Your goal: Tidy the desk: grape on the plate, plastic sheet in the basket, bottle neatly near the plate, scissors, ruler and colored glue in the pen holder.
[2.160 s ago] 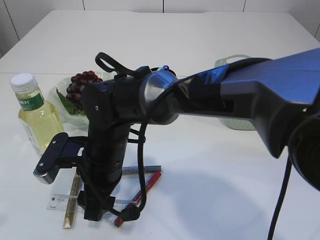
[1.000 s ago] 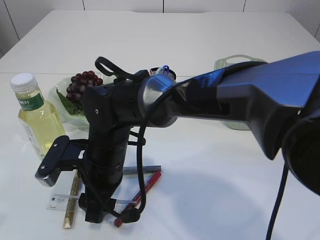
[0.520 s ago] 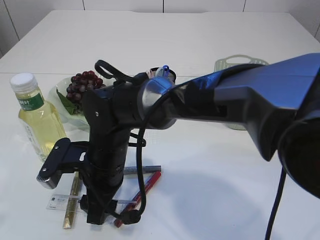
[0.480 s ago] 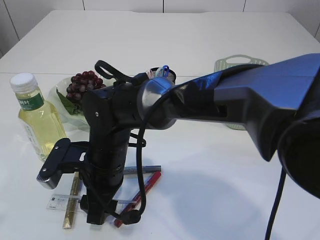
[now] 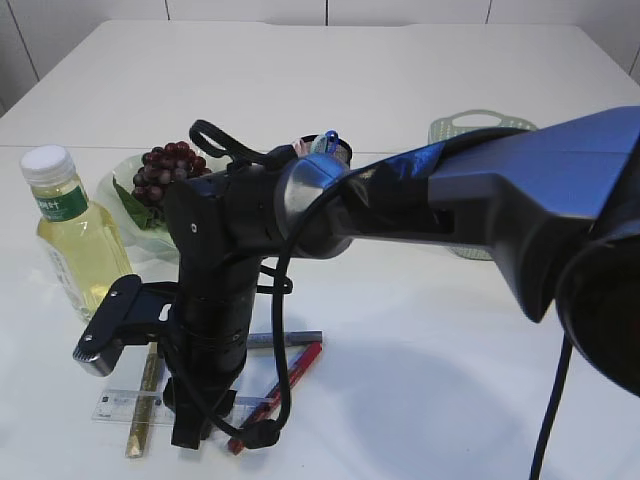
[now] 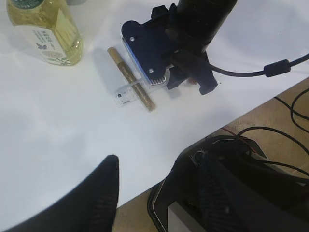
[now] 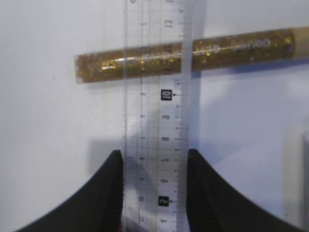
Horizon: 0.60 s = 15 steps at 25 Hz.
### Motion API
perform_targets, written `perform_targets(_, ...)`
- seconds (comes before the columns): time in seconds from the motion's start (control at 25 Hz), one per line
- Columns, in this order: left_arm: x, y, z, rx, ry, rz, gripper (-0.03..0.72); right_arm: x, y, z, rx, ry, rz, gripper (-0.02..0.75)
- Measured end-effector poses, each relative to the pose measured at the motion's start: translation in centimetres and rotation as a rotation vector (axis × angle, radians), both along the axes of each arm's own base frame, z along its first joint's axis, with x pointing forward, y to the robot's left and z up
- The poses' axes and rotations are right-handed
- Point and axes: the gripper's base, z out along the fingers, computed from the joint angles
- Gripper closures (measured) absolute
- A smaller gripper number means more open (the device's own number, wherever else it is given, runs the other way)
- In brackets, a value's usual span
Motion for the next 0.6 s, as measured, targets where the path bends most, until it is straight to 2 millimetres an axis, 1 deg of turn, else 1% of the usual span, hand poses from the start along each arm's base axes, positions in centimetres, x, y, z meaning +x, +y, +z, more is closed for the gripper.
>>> perform_targets(0.36,0.0,0.0,0.0,0.000,0.000,0.000,0.303,-0.1,-0.1,0.1,-0.015,0.019,0.001,0.447)
perform_targets(0.48,0.0,0.0,0.0,0.000,0.000,0.000,0.303,-0.2,-0.1,0.9,-0.037,0.048,0.017,0.447)
perform_targets(0.6,0.0,0.0,0.0,0.000,0.000,0.000,0.305,0.1,0.3,2.2,-0.025,0.045,0.011,0.447)
